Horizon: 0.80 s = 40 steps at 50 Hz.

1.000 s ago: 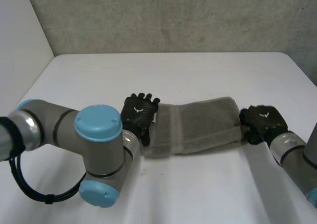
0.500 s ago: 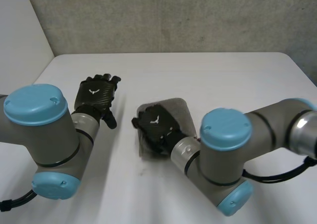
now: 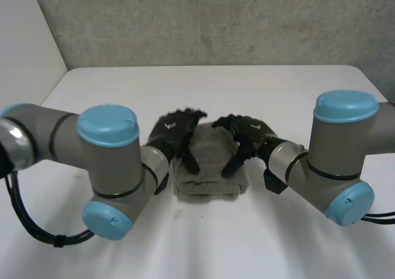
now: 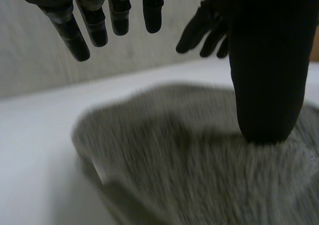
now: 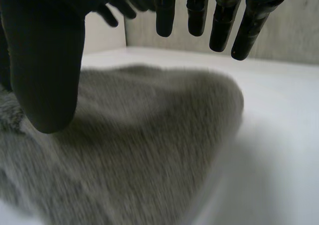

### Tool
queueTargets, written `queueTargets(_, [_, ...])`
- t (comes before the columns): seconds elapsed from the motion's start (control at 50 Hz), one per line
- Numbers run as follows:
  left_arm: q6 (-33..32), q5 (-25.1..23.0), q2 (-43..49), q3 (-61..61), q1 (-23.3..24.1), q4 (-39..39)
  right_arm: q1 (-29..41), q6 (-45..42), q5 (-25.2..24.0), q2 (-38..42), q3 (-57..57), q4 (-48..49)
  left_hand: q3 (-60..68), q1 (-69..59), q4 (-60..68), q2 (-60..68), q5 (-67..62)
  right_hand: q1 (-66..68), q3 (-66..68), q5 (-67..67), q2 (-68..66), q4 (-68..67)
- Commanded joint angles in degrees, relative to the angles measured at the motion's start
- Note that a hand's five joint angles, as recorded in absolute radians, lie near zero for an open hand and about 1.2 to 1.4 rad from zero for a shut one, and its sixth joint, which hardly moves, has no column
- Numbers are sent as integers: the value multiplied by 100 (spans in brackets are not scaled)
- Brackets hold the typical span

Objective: Fold the towel.

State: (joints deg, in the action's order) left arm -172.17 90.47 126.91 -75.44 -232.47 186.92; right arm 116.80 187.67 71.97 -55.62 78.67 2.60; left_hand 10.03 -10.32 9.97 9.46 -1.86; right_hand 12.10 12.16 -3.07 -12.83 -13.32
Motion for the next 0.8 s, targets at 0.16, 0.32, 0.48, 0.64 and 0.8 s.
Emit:
queueTargets(0.16, [-150, 58, 125, 73, -79, -507, -79, -1223, 396, 317, -221, -23, 102, -74, 109, 160, 81, -210, -216, 307, 283, 332])
queueTargets(0.32, [-255, 67, -885, 179, -105, -858, -79, -1338, 1081, -842, -212, -14, 85, -57, 92, 143, 98, -210, -216, 307, 283, 332])
queueTargets(0.48, [-334, 347, -2001, 504, -517, -1332, -219, -1373, 1759, -1968, -396, -40, 203, -174, 210, 261, -20, -210, -216, 307, 283, 332])
queueTargets(0.64, [-422, 454, -2732, 601, -1247, -1965, -474, -2171, 1821, -2295, -563, -698, 237, -209, 244, 295, -54, -210, -216, 307, 283, 332])
queueTargets(0.8, [-431, 445, -2794, 566, -1371, -2010, -457, -2340, 1812, -2295, -520, -822, 136, -108, 143, 194, 47, -210, -216, 307, 283, 332])
